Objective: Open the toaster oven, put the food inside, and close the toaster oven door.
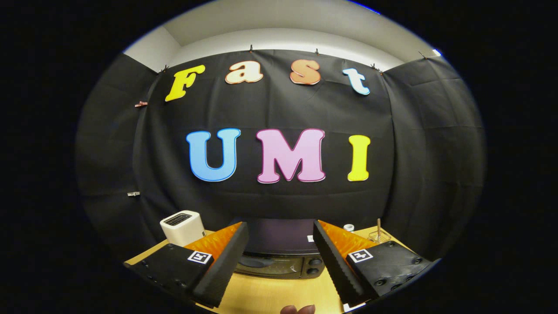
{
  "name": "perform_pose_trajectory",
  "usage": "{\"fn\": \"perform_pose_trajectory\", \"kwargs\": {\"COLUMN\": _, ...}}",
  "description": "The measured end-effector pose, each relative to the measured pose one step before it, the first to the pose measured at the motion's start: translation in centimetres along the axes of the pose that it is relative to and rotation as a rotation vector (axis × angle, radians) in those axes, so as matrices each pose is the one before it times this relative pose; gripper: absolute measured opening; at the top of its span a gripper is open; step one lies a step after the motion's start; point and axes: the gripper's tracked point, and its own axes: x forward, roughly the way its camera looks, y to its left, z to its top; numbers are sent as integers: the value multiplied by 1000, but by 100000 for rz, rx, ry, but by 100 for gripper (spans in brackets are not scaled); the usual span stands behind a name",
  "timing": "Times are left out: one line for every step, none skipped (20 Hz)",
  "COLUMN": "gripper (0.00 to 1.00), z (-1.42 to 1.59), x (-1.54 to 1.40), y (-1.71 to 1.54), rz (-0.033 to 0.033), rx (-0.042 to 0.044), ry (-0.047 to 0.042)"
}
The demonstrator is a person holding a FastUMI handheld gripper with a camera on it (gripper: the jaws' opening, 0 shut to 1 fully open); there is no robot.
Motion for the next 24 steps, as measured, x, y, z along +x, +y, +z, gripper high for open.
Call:
{"fn": "perform_pose_trajectory", "kwargs": {"gripper": 97, "z": -1069, "x": 1105, "y": 1417, "rz": 1365, "rx": 167, "ry": 2466}}
{"fn": "perform_pose_trajectory", "kwargs": {"gripper": 97, "z": -1410, "x": 1036, "y": 1280, "rz": 1297, "rx": 161, "ry": 3043}}
{"fn": "perform_pose_trajectory", "kwargs": {"gripper": 97, "z": -1472, "x": 1105, "y": 978, "rz": 447, "rx": -19, "ry": 3430}}
{"fn": "perform_pose_trajectory", "kwargs": {"gripper": 98, "z": -1638, "x": 1130, "y": 798, "rz": 150, "rx": -52, "ry": 3435}}
{"fn": "perform_pose_trajectory", "kwargs": {"gripper": 98, "z": -1347, "x": 1042, "y": 602, "rz": -227, "rx": -215, "ry": 3176}}
{"fn": "perform_pose_trajectory", "kwargs": {"gripper": 98, "z": -1339, "x": 1184, "y": 330, "rz": -587, "rx": -486, "ry": 2764}}
{"fn": "perform_pose_trajectory", "kwargs": {"gripper": 98, "z": -1242, "x": 1038, "y": 161, "rz": -779, "rx": -1031, "ry": 2623}}
{"fn": "perform_pose_trajectory", "kwargs": {"gripper": 98, "z": -1075, "x": 1047, "y": -119, "rz": -1309, "rx": -1230, "ry": 2119}}
{"fn": "perform_pose_trajectory", "kwargs": {"gripper": 98, "z": -734, "x": 998, "y": -49, "rz": -1098, "rx": -717, "ry": 1617}}
{"fn": "perform_pose_trajectory", "kwargs": {"gripper": 98, "z": -654, "x": 1050, "y": -154, "rz": -1295, "rx": -559, "ry": 1364}}
{"fn": "perform_pose_trajectory", "kwargs": {"gripper": 98, "z": -704, "x": 942, "y": -83, "rz": -1085, "rx": -104, "ry": 1613}}
{"fn": "perform_pose_trajectory", "kwargs": {"gripper": 98, "z": -701, "x": 805, "y": -13, "rz": -657, "rx": 802, "ry": 1791}}
{"fn": "perform_pose_trajectory", "kwargs": {"gripper": 98, "z": -472, "x": 711, "y": -22, "rz": -928, "rx": 675, "ry": 1369}}
{"fn": "perform_pose_trajectory", "kwargs": {"gripper": 98, "z": -295, "x": 626, "y": -96, "rz": -1014, "rx": 822, "ry": 651}}
{"fn": "perform_pose_trajectory", "kwargs": {"gripper": 98, "z": -390, "x": 558, "y": 50, "rz": -530, "rx": 274, "ry": 971}}
{"fn": "perform_pose_trajectory", "kwargs": {"gripper": 98, "z": -611, "x": 411, "y": -144, "rz": -1120, "rx": 24, "ry": 1455}}
{"fn": "perform_pose_trajectory", "kwargs": {"gripper": 98, "z": -681, "x": 244, "y": -187, "rz": -533, "rx": 102, "ry": 2591}}
{"fn": "perform_pose_trajectory", "kwargs": {"gripper": 98, "z": 98, "x": 223, "y": 1, "rz": -452, "rx": 2033, "ry": -674}}
{"fn": "perform_pose_trajectory", "kwargs": {"gripper": 99, "z": -217, "x": 167, "y": -115, "rz": -877, "rx": 1635, "ry": 1232}}
{"fn": "perform_pose_trajectory", "kwargs": {"gripper": 99, "z": 214, "x": -149, "y": 15, "rz": -532, "rx": -217, "ry": -795}}
{"fn": "perform_pose_trajectory", "kwargs": {"gripper": 99, "z": -121, "x": 105, "y": -86, "rz": -64, "rx": -1006, "ry": -123}}
{"fn": "perform_pose_trajectory", "kwargs": {"gripper": 99, "z": -85, "x": -246, "y": 57, "rz": 162, "rx": 205, "ry": -607}}
{"fn": "perform_pose_trajectory", "kwargs": {"gripper": 99, "z": -112, "x": -177, "y": 79, "rz": 327, "rx": 553, "ry": -312}}
{"fn": "perform_pose_trajectory", "kwargs": {"gripper": 99, "z": -183, "x": -437, "y": 63, "rz": 526, "rx": -439, "ry": -56}}
